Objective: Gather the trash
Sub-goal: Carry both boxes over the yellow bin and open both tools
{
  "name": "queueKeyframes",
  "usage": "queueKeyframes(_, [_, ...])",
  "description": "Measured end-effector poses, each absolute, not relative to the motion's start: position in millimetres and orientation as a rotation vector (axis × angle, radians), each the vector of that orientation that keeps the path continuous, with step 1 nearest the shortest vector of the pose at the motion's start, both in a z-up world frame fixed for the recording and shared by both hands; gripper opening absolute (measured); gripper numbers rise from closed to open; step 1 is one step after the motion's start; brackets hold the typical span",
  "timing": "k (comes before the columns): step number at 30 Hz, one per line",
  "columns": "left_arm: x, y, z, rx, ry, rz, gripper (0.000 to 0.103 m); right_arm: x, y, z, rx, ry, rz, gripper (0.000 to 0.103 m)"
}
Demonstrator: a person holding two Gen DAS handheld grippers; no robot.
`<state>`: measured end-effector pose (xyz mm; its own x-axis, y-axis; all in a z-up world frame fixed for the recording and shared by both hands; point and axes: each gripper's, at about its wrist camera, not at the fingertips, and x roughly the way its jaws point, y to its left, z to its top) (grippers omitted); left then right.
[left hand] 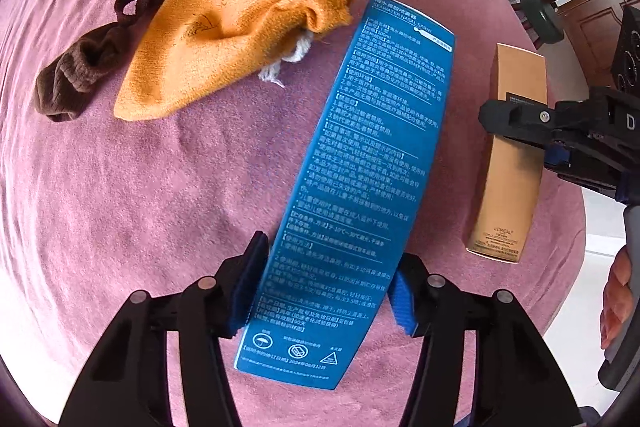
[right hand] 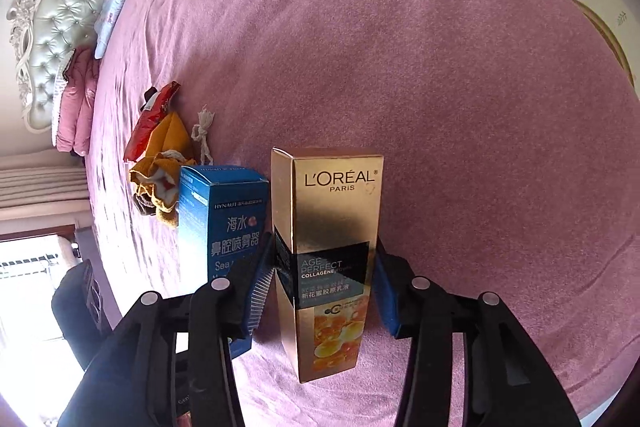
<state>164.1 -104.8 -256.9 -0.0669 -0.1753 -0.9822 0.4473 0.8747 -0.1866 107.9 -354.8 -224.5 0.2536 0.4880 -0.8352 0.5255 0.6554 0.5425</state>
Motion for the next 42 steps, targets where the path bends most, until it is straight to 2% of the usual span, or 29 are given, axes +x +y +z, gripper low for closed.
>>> queueKeyframes(7, [136, -107, -242, 0.073, 1.573, -0.520, 0.055, 98, -365, -201, 0.967, 1.324, -0.010, 0.044])
queueKeyframes(14, [120, -144, -200, 0.012, 1.506, -0.541, 0.054, 86, -392, -159, 0.945, 1.237, 0.002, 0.044])
queueKeyframes(29, [127, -283, -111, 0.016, 1.361, -0.678, 0.054, 50, -517, -73, 0.898, 1.017, -0.104, 0.044])
queueKeyframes(35, [127, -333, -91, 0.032, 1.333, -0.730, 0.054, 33, -565, -60, 0.907, 0.956, -0.148, 0.044])
queueKeyframes(42, [134, -390, -91, 0.048, 1.330, -0.764, 0.054, 22, -612, -60, 0.918, 0.937, -0.194, 0.044])
